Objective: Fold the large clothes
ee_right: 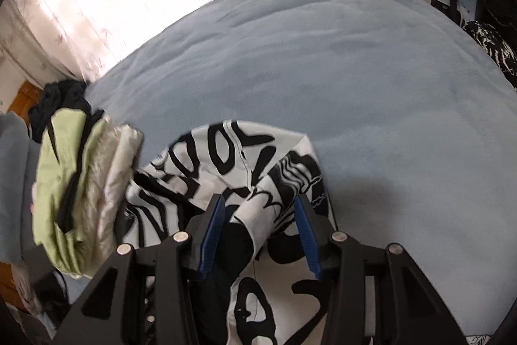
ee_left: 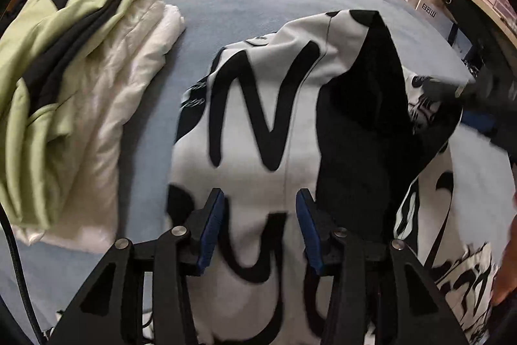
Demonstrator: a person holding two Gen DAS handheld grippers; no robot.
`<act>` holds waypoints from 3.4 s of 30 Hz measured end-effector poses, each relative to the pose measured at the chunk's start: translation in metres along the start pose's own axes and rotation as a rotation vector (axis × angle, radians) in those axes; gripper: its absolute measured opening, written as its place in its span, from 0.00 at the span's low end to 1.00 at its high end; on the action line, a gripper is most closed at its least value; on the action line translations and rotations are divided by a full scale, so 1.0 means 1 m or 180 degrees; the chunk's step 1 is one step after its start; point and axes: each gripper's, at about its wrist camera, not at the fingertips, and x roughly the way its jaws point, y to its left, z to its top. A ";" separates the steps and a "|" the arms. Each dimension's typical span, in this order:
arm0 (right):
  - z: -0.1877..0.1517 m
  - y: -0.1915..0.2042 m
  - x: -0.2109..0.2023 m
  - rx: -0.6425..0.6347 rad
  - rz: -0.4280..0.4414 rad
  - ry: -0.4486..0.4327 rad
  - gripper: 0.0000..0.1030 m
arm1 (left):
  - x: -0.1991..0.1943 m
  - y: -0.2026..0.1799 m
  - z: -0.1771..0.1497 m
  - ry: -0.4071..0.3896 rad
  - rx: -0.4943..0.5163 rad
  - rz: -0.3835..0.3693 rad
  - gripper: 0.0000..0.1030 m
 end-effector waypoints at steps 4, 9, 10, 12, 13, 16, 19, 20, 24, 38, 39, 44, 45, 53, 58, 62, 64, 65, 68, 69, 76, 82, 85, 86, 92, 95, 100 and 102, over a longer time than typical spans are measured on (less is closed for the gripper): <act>-0.006 -0.006 0.010 -0.0014 -0.0035 0.0014 0.33 | 0.007 -0.018 0.009 -0.0095 0.0068 0.0132 0.62; -0.014 -0.018 0.003 -0.0088 -0.0048 -0.0077 0.06 | 0.026 -0.040 0.015 -0.0088 0.0153 0.0566 0.67; -0.016 -0.023 -0.003 -0.0061 -0.0002 -0.0115 0.05 | 0.030 -0.042 0.016 -0.0100 0.0171 0.0708 0.67; -0.020 -0.034 -0.015 -0.0012 0.0052 -0.0200 0.04 | 0.033 -0.041 0.014 -0.0163 0.0213 0.1012 0.69; -0.023 -0.042 -0.020 0.0019 0.0069 -0.0230 0.04 | 0.034 -0.039 0.011 -0.0211 0.0223 0.1163 0.61; -0.032 -0.065 -0.028 0.0117 0.0119 -0.0229 0.04 | 0.029 -0.021 0.000 -0.0212 0.0108 0.1306 0.31; -0.042 -0.085 -0.025 0.0210 0.0148 -0.0179 0.04 | 0.013 0.007 -0.018 -0.0224 -0.0059 0.1202 0.21; -0.045 -0.091 -0.019 0.0243 0.0147 -0.0135 0.04 | 0.010 0.012 -0.024 -0.0219 -0.0068 0.1138 0.21; -0.055 -0.103 0.003 0.0418 0.0281 0.0154 0.08 | 0.001 0.028 -0.038 -0.0185 0.0040 0.0896 0.21; -0.006 -0.078 0.004 -0.0071 0.0441 -0.0001 0.53 | -0.017 0.056 -0.058 -0.0148 -0.0105 0.0288 0.24; -0.003 -0.078 0.010 -0.0089 0.0432 0.0041 0.53 | -0.009 0.061 -0.052 -0.0146 -0.0086 0.0284 0.24; 0.001 -0.061 0.040 -0.0277 0.0453 0.0241 0.53 | 0.001 0.065 -0.046 -0.0133 -0.0037 0.0268 0.25; -0.001 -0.058 0.040 -0.0329 0.0462 0.0230 0.52 | 0.003 0.063 -0.045 -0.0130 -0.0033 0.0272 0.25; -0.035 -0.010 -0.022 -0.1248 0.0292 -0.0510 0.05 | -0.014 0.057 -0.052 -0.0108 -0.0179 0.0195 0.25; -0.087 0.010 -0.102 -0.1777 0.0674 -0.1062 0.05 | -0.046 0.063 -0.072 -0.0126 -0.0236 0.0055 0.25; -0.144 0.017 -0.155 -0.2112 0.0886 -0.1270 0.05 | -0.077 0.071 -0.107 -0.0130 -0.0250 -0.0044 0.25; -0.176 0.016 -0.176 -0.2241 0.0942 -0.1289 0.05 | -0.091 0.077 -0.132 -0.0082 -0.0283 -0.0124 0.25; -0.191 0.017 -0.182 -0.2325 0.0932 -0.1282 0.05 | -0.096 0.079 -0.144 -0.0051 -0.0288 -0.0160 0.25; -0.243 0.015 -0.189 -0.2622 0.0702 -0.1162 0.08 | -0.115 0.084 -0.183 0.0012 -0.0264 -0.0237 0.25; -0.258 0.011 -0.188 -0.2685 0.0631 -0.1078 0.08 | -0.121 0.085 -0.196 0.0041 -0.0252 -0.0286 0.25; -0.314 -0.023 -0.179 -0.2166 0.0300 -0.0582 0.11 | -0.158 0.085 -0.263 0.0200 -0.0111 -0.0651 0.26; -0.327 -0.036 -0.196 -0.1189 0.0811 -0.0337 0.34 | -0.178 0.087 -0.278 0.0153 -0.0125 -0.0935 0.29; -0.333 -0.021 -0.194 -0.0828 0.1141 -0.0209 0.41 | -0.195 0.088 -0.295 0.0094 -0.0207 -0.1016 0.33; -0.337 -0.019 -0.193 -0.0762 0.1208 -0.0180 0.42 | -0.197 0.090 -0.298 0.0083 -0.0248 -0.1060 0.34; -0.336 0.006 -0.143 -0.0242 0.1395 0.0149 0.43 | -0.202 0.098 -0.321 0.0103 -0.0423 -0.1253 0.35; -0.334 0.011 -0.128 0.0000 0.1499 0.0095 0.43 | -0.192 0.100 -0.324 0.0139 -0.0515 -0.1338 0.35; -0.324 0.036 -0.118 -0.0033 0.1537 -0.0148 0.43 | -0.179 0.111 -0.322 0.0121 -0.0720 -0.1543 0.35; -0.322 0.041 -0.120 -0.0018 0.1618 -0.0195 0.19 | -0.173 0.114 -0.321 0.0082 -0.0808 -0.1669 0.35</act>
